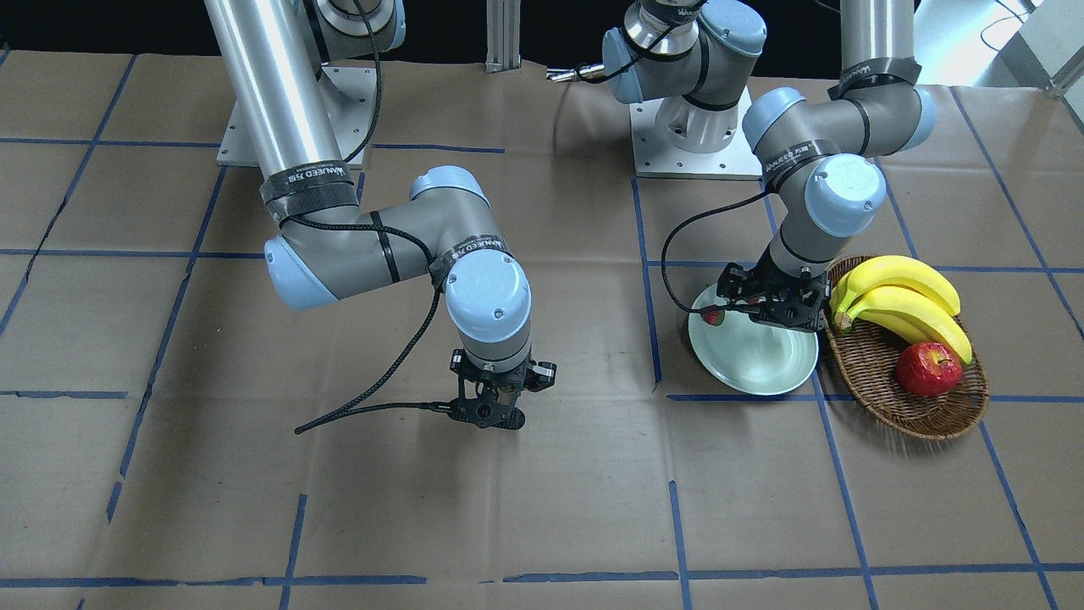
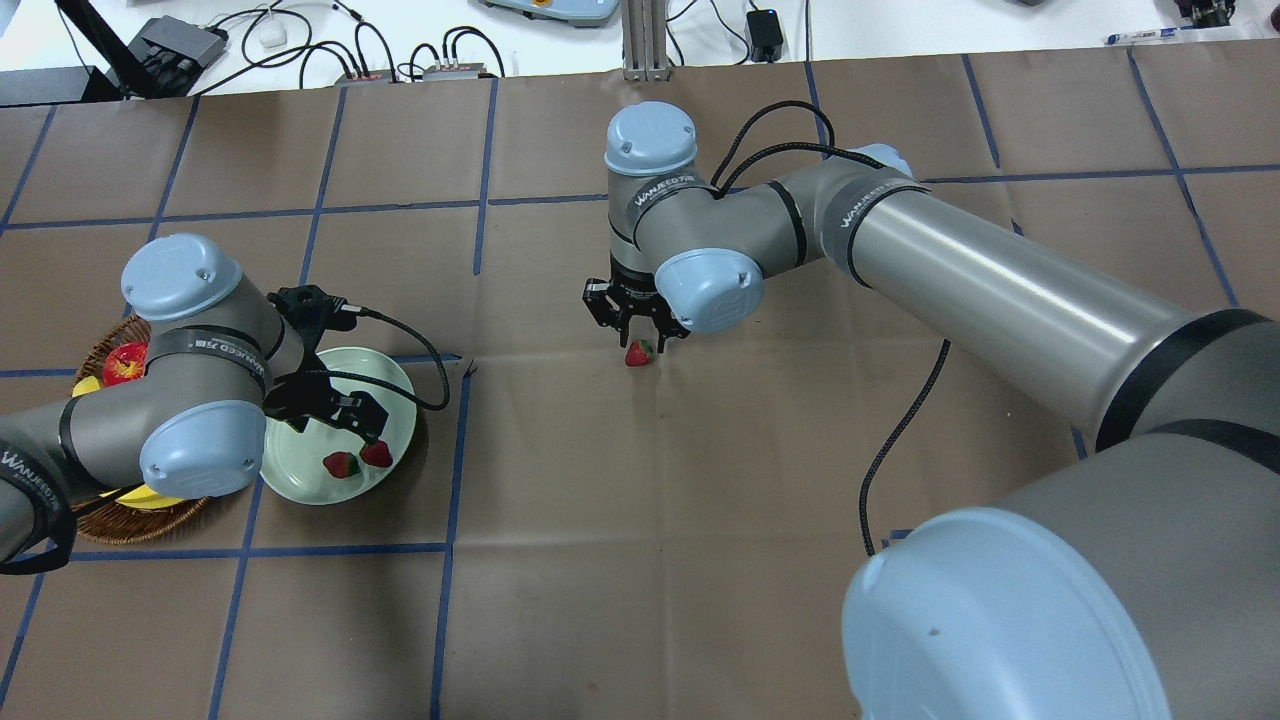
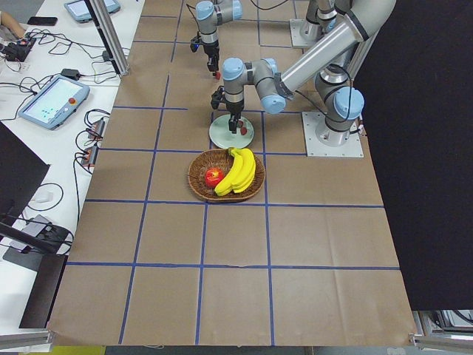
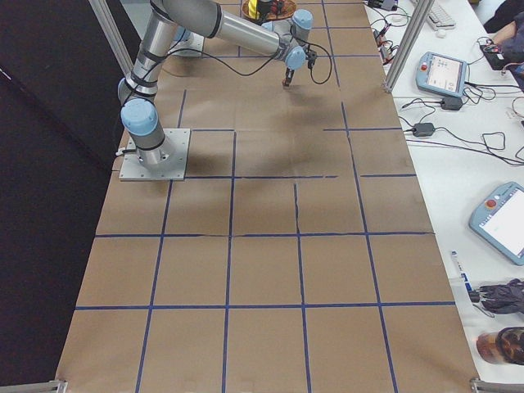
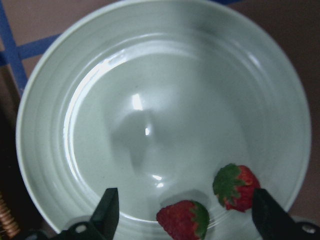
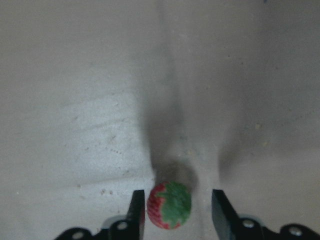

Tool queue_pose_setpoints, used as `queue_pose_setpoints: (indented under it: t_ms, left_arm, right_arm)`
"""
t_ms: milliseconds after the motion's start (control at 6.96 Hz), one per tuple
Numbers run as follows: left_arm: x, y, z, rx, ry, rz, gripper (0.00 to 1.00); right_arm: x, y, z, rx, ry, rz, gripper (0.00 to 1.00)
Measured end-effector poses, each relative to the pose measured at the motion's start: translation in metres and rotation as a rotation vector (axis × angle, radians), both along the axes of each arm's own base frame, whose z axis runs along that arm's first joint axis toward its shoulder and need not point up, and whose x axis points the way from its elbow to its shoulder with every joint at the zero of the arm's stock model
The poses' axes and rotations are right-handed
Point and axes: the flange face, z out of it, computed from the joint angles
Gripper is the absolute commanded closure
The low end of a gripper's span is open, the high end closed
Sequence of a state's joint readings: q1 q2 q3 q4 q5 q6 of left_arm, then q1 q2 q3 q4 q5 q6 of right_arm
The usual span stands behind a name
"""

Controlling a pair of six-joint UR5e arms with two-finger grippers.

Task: Collect all strawberries into plate
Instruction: 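Release the strawberry on the plate with the left gripper while the right sets one centrally, then reach the left gripper to the center strawberry and grasp it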

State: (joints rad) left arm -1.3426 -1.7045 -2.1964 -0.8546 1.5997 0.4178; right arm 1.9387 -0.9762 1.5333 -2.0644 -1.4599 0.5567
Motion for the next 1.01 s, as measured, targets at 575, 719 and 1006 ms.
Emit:
queue_pose_setpoints:
  t_ms: [575, 719, 1006]
  left_arm:
    - [-0.115, -0.015, 0.032, -0.084, 0.098, 0.063, 0.02]
    - [-0.147, -0.018, 0.040, -0.101, 0.111, 0.052, 0.02]
    - [-0.227, -0.038, 0.041, -0.119, 0.125, -0.010, 0.02]
  right_arm:
    - [-0.112, -0.013, 0.115, -0.021, -0.004, -0.014, 0.00]
    - [-0.158, -0.007, 0.152, -0.020, 0.009, -0.001, 0.00]
    - [-0.224, 0.018, 0.214, -0.030, 0.043, 0.049, 0.00]
